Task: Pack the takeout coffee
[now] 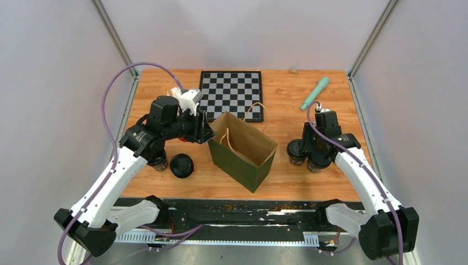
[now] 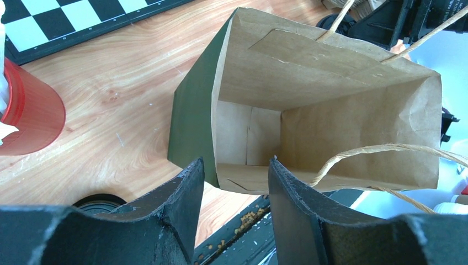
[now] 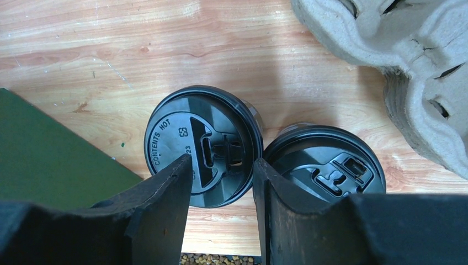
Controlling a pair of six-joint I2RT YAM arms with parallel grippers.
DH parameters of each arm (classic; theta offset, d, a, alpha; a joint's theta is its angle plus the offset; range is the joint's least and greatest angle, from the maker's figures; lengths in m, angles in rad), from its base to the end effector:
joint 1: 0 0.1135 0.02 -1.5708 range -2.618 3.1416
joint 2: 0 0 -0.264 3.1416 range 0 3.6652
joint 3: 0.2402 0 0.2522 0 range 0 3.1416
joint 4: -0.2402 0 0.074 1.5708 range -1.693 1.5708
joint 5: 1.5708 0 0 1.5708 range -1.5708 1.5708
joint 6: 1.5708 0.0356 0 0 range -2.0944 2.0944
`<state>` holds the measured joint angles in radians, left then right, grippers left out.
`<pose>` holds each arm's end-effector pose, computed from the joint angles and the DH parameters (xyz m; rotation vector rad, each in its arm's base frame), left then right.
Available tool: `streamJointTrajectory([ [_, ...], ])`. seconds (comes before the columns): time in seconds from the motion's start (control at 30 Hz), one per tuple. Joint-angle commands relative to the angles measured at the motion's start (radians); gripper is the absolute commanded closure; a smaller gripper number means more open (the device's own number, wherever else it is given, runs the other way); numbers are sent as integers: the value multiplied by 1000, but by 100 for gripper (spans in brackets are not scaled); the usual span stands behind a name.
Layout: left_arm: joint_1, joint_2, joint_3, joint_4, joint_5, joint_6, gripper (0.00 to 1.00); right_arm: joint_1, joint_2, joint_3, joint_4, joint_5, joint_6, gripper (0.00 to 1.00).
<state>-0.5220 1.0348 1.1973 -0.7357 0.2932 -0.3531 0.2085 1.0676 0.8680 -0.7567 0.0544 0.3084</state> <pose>0.1752 -0.1126 0.3807 0.3659 2.2013 -0.8109 0.2037 0.0411 0.2655 0.1482 2.5264 0.1387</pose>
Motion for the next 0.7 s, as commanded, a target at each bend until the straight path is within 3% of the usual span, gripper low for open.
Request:
streamJointTrajectory([
  [0.0, 4, -25, -10, 10, -9, 3, 45, -11, 12, -12, 48, -21, -18, 55],
  [0.67, 4, -32, -10, -9, -37, 20, 40, -33, 14, 15, 39, -62, -33, 54],
])
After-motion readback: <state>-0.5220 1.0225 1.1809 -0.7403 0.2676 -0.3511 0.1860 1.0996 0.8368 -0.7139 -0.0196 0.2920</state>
